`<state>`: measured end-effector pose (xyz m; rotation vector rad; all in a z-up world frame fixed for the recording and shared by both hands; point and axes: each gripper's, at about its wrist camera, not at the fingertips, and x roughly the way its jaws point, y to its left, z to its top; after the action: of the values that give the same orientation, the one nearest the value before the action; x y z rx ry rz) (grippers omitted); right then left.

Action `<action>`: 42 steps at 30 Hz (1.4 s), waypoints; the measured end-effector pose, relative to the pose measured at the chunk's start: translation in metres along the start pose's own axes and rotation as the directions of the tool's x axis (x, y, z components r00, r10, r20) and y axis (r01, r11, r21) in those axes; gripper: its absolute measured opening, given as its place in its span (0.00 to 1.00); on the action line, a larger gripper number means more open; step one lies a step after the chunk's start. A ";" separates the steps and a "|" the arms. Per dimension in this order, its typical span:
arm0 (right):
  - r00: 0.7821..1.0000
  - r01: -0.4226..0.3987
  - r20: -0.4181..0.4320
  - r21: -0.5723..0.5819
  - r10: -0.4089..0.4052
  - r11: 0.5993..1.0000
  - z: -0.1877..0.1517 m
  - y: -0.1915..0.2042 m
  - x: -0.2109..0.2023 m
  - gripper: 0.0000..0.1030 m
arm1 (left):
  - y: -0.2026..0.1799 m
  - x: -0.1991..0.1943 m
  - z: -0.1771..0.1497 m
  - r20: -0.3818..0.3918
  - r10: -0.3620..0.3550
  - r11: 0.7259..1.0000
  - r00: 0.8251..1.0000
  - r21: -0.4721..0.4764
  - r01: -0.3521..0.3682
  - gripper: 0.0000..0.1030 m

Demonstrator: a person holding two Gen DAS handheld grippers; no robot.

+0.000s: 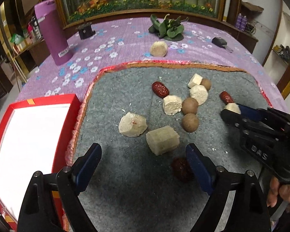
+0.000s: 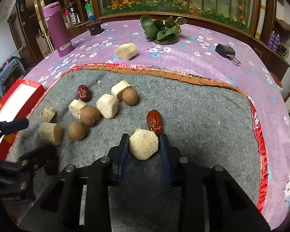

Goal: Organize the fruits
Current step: 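Grasp a white rice cake with the right tool while the left tool grasps a beige cake block, then carry both cakes onto the white tray and open both tools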

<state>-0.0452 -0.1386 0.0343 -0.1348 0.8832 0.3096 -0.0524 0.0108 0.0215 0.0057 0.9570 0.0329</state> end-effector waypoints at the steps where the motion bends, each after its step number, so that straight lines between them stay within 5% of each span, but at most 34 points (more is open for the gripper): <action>1: 1.000 -0.020 -0.001 0.016 0.020 1.000 0.000 -0.004 -0.001 0.30 | 0.001 0.002 0.001 -0.006 0.002 1.000 1.000 -0.008 -0.002 0.80; 10: 0.993 -0.114 0.005 0.130 0.115 0.985 0.000 -0.020 -0.006 0.30 | -0.007 0.010 0.005 0.013 -0.012 1.000 1.000 -0.028 0.012 0.50; 17: 0.996 -0.078 0.045 0.142 0.072 0.987 0.002 -0.024 -0.010 0.30 | -0.008 -0.004 0.001 0.078 -0.025 1.000 0.997 0.000 0.025 0.32; 24: 0.995 -0.051 0.094 0.215 0.032 0.975 0.005 -0.041 -0.014 0.30 | -0.011 -0.012 -0.007 0.119 -0.001 0.999 0.993 0.044 -0.004 0.30; 33: 0.992 -0.071 0.119 0.243 0.043 0.967 0.009 -0.048 -0.016 0.29 | 0.018 -0.016 -0.020 0.090 -0.168 0.983 0.982 -0.059 0.174 0.27; 42: 0.982 -0.114 0.172 0.251 0.072 0.961 0.010 -0.047 -0.026 0.30 | 0.013 -0.027 -0.026 0.109 -0.146 0.989 0.983 -0.020 0.149 0.27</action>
<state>-0.0385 -0.1865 0.0604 0.1739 0.7625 0.2857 -0.0896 0.0226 0.0293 -0.0885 0.8468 -0.0897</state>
